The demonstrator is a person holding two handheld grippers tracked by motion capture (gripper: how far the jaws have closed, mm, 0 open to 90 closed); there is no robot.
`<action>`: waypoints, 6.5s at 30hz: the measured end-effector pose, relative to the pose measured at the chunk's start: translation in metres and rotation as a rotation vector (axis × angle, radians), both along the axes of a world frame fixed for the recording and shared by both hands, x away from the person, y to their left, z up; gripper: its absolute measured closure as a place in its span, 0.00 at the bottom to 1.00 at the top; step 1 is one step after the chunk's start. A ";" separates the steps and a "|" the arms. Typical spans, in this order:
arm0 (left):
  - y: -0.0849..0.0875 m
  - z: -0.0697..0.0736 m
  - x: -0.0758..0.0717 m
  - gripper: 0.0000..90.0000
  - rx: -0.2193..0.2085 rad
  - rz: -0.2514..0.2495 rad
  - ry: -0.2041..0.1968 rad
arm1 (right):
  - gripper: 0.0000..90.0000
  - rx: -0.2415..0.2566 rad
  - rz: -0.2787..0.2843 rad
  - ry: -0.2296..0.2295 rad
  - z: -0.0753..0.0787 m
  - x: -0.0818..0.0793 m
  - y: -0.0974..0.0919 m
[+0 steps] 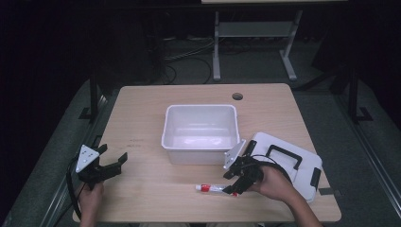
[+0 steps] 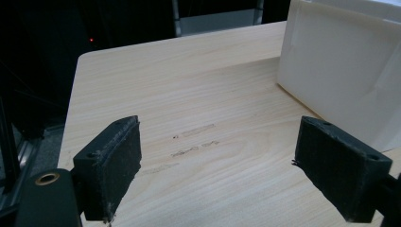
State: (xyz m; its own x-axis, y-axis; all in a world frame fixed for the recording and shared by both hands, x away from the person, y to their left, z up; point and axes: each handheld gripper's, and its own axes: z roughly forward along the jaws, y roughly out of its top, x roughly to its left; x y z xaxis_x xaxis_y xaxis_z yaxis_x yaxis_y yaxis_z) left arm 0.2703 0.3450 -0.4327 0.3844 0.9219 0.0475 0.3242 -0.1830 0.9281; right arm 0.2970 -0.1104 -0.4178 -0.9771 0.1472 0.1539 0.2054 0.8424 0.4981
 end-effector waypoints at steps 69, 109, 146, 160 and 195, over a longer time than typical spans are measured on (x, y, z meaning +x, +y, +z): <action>0.008 0.002 -0.002 0.16 -0.016 0.019 -0.015 | 0.79 -0.060 0.104 -0.004 -0.025 0.008 0.037; 0.007 0.002 -0.002 0.16 -0.023 0.019 -0.016 | 0.79 0.029 0.155 -0.096 0.077 0.006 0.038; 0.010 0.003 -0.002 0.16 -0.022 0.027 -0.027 | 0.79 0.016 0.142 -0.173 0.132 0.052 0.054; 0.012 0.003 -0.003 0.16 -0.021 0.028 -0.028 | 0.79 -0.017 0.102 -0.149 0.125 0.074 0.054; 0.014 0.003 -0.002 0.16 -0.026 0.036 -0.035 | 0.79 -0.056 0.059 -0.091 0.093 0.103 0.055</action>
